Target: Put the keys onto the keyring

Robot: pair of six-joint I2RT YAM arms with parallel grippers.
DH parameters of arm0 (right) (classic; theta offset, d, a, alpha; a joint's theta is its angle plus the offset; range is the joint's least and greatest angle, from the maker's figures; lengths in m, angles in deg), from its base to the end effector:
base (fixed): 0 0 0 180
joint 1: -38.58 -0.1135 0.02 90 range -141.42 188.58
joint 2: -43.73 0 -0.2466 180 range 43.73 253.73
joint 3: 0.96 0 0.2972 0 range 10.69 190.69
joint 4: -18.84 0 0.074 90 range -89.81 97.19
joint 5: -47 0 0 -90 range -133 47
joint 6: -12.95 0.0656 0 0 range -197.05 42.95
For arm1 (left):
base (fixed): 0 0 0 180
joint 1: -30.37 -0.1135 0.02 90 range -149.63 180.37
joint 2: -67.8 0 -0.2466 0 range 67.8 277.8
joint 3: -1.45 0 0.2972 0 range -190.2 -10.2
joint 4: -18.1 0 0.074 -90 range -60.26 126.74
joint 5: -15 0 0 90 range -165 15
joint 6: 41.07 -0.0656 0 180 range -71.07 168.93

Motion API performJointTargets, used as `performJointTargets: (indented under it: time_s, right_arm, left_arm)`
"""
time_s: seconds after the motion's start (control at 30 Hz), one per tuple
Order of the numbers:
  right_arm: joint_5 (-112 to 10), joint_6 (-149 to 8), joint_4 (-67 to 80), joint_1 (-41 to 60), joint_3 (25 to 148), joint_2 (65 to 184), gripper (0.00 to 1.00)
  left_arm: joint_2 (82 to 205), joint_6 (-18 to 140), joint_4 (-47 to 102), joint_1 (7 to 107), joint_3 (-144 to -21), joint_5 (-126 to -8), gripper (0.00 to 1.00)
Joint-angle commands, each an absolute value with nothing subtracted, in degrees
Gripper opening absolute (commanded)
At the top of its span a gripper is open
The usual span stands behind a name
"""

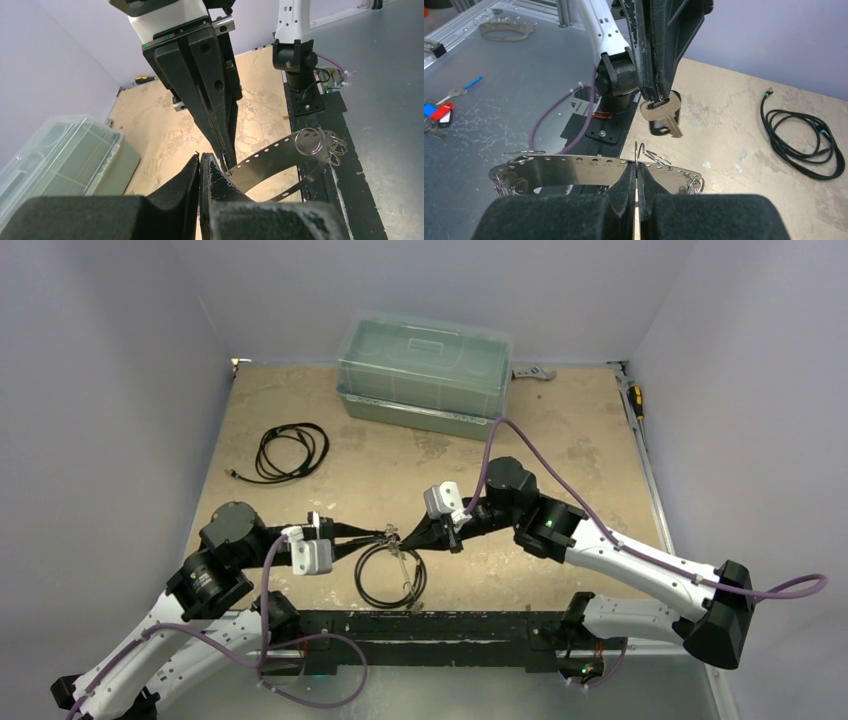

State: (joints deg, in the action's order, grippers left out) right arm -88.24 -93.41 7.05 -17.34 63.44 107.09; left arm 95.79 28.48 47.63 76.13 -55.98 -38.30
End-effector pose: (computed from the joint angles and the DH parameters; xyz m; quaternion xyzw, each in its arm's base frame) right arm 0.1433 0.2950 0.3169 -0.6174 0.4295 0.4780 0.4537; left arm 0.1028 -0.1618 0.3751 0.5532 0.4412 -0.3643 0.6055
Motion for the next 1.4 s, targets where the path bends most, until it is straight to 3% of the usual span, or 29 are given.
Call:
performJointTargets:
  time_s: [0.0, 0.43, 0.67, 0.87, 1.07, 1.37]
  right_arm:
    - [-89.9, -94.5, 7.4, -18.1, 67.0, 105.8, 0.0]
    - [-91.1, -94.9, 5.3, -19.4, 67.8, 104.4, 0.0]
    - [-92.4, -95.2, 4.2, -20.2, 68.0, 102.4, 0.0]
    - [-90.1, -95.3, 4.2, -20.4, 67.7, 101.5, 0.0]
    - [-80.8, -94.4, 6.3, -20.5, 65.7, 99.6, 0.0]
    - [-76.8, -91.7, 10.7, -20.5, 61.9, 95.7, 0.0]
  left_arm:
    - [96.0, 29.5, 44.9, 75.9, -58.3, -33.7, 0.0]
    - [101.2, 33.1, 46.0, 75.9, -64.1, -19.5, 0.0]
    - [103.0, 33.1, 45.8, 76.0, -65.9, -18.7, 0.0]
    - [101.5, 36.0, 40.9, 76.0, -63.7, -29.3, 0.0]
    - [102.0, 39.7, 40.0, 76.0, -60.1, -56.8, 0.0]
    - [119.4, 53.3, 41.3, 75.9, -56.2, -85.3, 0.0]
